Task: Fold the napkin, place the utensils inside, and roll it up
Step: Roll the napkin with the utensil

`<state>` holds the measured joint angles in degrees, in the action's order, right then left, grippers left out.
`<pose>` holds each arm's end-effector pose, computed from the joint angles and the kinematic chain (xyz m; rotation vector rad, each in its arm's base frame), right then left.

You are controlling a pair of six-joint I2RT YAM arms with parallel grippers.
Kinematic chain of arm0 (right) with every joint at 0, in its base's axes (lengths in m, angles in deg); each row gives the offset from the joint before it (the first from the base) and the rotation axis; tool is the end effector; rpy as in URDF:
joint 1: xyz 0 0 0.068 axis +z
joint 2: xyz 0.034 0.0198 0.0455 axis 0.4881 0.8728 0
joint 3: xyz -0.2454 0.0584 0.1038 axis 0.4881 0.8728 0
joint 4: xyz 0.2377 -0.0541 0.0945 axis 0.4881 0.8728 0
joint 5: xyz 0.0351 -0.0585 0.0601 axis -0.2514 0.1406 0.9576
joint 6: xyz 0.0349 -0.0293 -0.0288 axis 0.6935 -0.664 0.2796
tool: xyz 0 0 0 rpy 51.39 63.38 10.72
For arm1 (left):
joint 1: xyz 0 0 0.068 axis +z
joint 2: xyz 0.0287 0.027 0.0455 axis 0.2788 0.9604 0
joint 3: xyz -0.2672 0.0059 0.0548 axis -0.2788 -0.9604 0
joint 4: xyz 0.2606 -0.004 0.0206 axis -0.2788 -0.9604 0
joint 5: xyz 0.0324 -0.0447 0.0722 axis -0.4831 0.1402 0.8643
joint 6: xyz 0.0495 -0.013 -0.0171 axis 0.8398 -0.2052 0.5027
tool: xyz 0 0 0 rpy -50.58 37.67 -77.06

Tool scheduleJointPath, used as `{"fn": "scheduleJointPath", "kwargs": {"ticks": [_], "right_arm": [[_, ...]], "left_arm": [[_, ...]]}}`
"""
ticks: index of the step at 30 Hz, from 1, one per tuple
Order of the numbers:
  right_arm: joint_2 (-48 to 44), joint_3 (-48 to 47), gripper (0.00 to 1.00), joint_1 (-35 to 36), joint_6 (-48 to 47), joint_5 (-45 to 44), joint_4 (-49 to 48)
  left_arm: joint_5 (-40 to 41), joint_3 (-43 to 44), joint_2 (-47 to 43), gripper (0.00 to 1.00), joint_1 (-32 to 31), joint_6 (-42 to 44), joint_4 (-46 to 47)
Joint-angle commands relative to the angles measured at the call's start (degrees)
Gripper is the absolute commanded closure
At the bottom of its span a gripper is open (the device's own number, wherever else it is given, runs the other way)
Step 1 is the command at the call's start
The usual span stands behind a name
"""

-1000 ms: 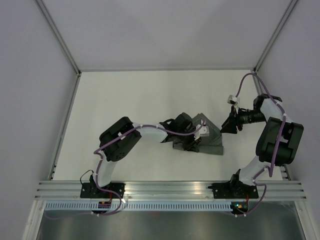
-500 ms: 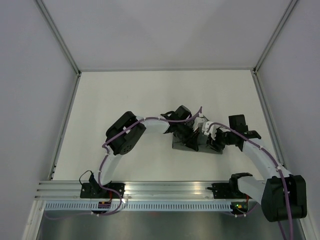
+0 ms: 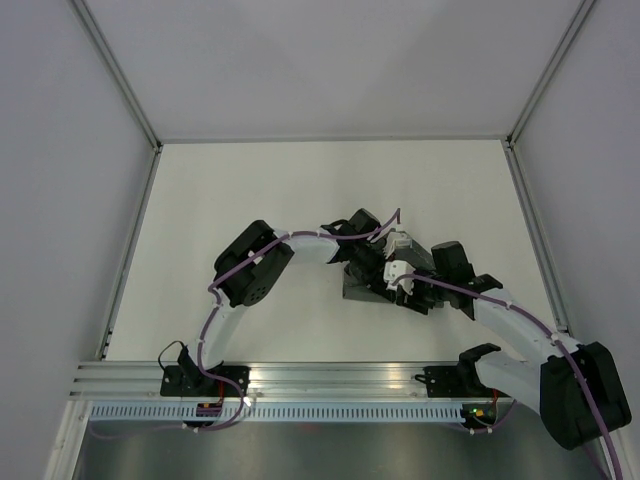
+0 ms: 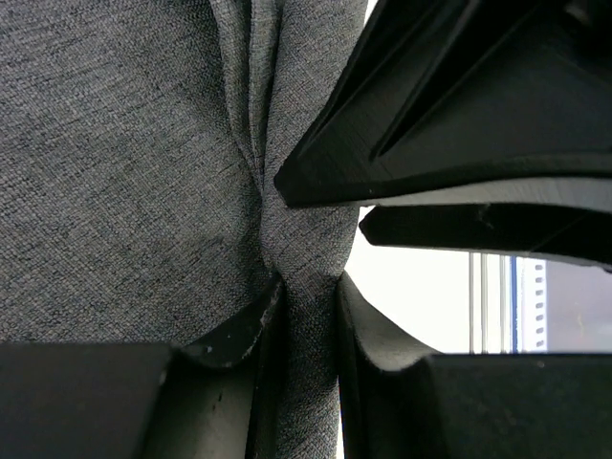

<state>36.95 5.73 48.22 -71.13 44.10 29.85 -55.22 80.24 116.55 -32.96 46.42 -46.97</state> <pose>0.1676 0.0766 0.1667 -1.5830 1.8091 0.3947 0.2771 -0.3639 0.1115 1.4779 2.0826 -1.4881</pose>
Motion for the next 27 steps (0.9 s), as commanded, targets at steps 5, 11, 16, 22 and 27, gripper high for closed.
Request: {"fn": "scheduleJointPath", "kwargs": {"ticks": [5,11,16,22,27], "right_arm": [[1.86,-0.19,0.41,4.11,2.38,-4.75,-3.24],[4.41,-0.98,0.43,5.95,3.7,-5.72,-3.85],[7.57,-1.68,0.46,6.92,4.84,-6.24,-4.91],[10.47,-1.86,0.54,9.03,6.34,-7.47,-8.07],[12.85,-2.39,0.61,9.82,6.78,-7.56,-9.65]], "left_arm": [[7.92,-2.27,6.29,0.98,0.19,-1.58,-11.04],[8.01,-2.19,6.21,0.98,0.45,-1.93,-11.21],[8.19,-2.27,6.12,0.98,1.33,-1.93,-12.0],[8.72,-2.97,5.86,0.98,2.47,-1.4,-12.97],[9.16,-3.77,5.33,0.94,3.53,-1.49,-12.88]]}}
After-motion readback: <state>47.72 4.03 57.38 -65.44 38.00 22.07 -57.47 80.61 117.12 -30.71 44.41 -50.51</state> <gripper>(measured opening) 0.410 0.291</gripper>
